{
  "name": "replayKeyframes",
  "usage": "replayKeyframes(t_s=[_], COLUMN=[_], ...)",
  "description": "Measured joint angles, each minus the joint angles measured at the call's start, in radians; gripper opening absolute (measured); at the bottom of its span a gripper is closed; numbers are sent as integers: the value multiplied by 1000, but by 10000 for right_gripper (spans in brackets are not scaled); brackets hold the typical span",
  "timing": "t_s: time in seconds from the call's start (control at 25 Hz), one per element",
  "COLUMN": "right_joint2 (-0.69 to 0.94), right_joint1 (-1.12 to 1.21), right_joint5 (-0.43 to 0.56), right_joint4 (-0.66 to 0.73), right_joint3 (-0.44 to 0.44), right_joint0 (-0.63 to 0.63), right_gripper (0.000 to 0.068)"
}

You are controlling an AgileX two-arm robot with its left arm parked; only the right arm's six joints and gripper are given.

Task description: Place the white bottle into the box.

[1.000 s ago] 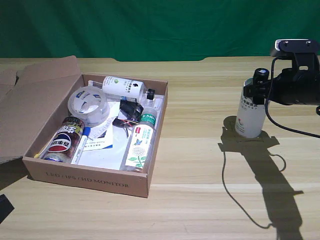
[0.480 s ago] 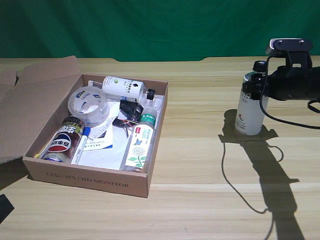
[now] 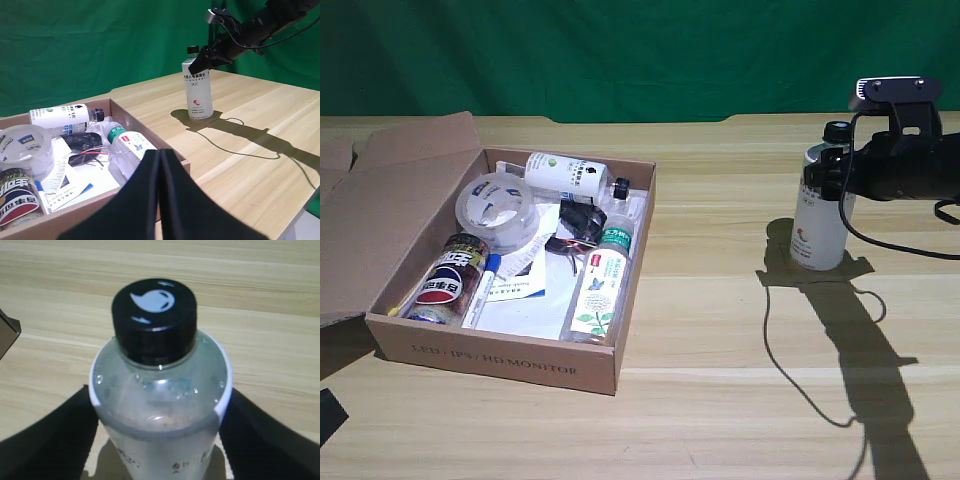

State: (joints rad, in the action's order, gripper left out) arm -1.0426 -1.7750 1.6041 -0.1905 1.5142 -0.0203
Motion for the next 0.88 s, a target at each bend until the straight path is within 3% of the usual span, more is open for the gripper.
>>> replayKeyframes(t_s=[0.08, 0.36, 0.6, 0.88], right_joint2=[0, 3, -57, -168], right_joint1=[0, 67, 172, 99], right_joint5=[15, -6, -98, -161], right_joint4=[-20, -286, -330, -331], right_joint3=[-2, -34, -49, -56], right_joint0=[-2, 48, 259, 472], right_gripper=[542, 542, 542, 542])
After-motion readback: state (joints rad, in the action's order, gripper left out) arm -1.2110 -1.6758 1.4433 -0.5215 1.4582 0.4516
